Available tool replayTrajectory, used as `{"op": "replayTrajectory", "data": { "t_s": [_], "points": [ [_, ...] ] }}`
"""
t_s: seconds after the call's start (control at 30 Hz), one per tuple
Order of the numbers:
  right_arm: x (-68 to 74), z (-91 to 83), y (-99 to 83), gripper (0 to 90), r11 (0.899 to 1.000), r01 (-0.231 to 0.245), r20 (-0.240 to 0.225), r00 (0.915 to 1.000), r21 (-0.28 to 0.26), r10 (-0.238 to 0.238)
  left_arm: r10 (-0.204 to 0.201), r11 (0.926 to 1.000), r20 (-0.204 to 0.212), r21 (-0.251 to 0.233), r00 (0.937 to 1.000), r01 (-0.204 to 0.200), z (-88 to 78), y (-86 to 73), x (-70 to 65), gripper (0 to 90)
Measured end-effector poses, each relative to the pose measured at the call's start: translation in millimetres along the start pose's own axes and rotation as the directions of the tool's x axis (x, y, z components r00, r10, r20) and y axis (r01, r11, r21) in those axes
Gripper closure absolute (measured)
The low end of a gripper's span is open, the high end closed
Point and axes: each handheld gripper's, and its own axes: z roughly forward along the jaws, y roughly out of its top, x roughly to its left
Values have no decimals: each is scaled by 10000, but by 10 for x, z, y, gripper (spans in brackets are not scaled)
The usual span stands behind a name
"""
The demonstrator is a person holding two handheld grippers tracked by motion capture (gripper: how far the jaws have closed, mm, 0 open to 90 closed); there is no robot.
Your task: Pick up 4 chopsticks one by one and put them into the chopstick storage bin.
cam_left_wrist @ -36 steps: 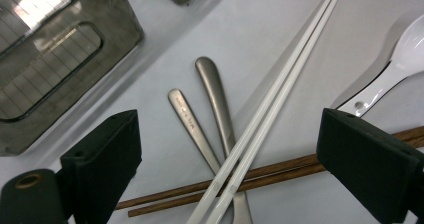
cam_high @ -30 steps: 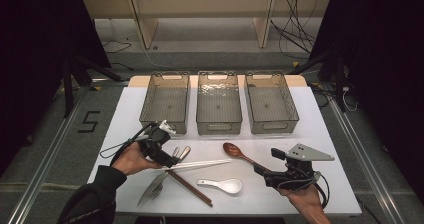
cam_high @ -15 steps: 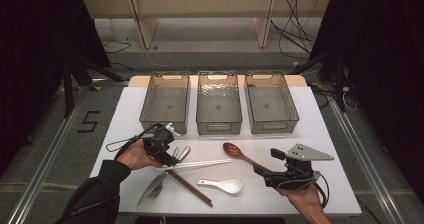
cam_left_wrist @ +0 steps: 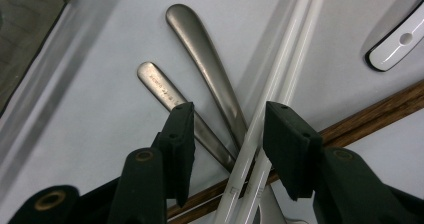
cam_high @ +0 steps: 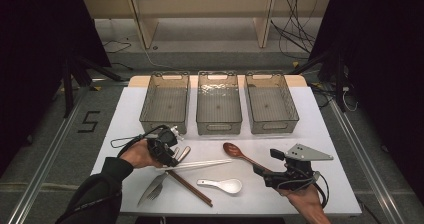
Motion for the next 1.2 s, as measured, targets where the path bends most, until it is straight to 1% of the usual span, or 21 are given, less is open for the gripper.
{"op": "replayTrajectory", "data": {
  "t_s": [0.13,0.27,0.4,0.43,0.47,0.53,0.63,0.77,0.87,0.93,0.97,1.0,1.1,1.13,1.2],
  "points": [
    [8,3,2,209,10000,28,25,10000,19,-28,73,10000,41,-1,10000,-73,19,9,-5,569],
    [10,1,3,209,10000,32,25,10000,24,-32,296,9995,68,121,9995,-297,36,22,-19,588],
    [8,-1,3,210,10000,43,40,10000,38,-43,295,9994,149,154,9995,-298,59,31,-37,608],
    [7,-2,3,210,10000,45,43,10000,43,-45,386,9990,167,220,9991,-390,64,31,-38,613],
    [6,-2,2,211,10000,46,50,10000,47,-46,374,9990,190,219,9991,-379,73,31,-45,620],
    [3,-3,3,211,10000,28,59,10000,53,-28,583,9976,211,355,9981,-590,89,35,-52,636],
    [1,-2,3,211,10000,9,56,10000,54,-9,650,9971,224,384,9976,-658,98,38,-60,659],
    [0,-1,3,212,10000,33,79,10000,65,-34,925,9936,247,625,9954,-939,117,54,-73,697],
    [1,1,3,212,10000,45,86,10000,73,-45,1192,9892,252,826,9926,-1209,115,68,-75,722],
    [1,1,3,212,10000,48,88,9999,74,-49,1220,9887,267,840,9922,-1239,113,71,-77,739],
    [1,1,3,213,10000,53,88,9999,72,-54,1356,9866,255,883,9904,-1374,112,78,-75,750],
    [2,1,4,213,10000,45,94,9999,79,-46,1356,9866,255,883,9904,-1374,112,78,-75,756],
    [0,1,3,213,10000,46,87,10000,76,-46,1523,9843,168,874,9882,-1532,113,81,-89,765],
    [0,1,3,213,10000,54,89,9999,76,-55,1636,9825,118,887,9865,-1640,114,79,-93,770],
    [2,1,4,213,10000,51,92,9999,82,-52,1706,9817,115,842,9853,-1709,115,77,-97,779]
  ]
}}
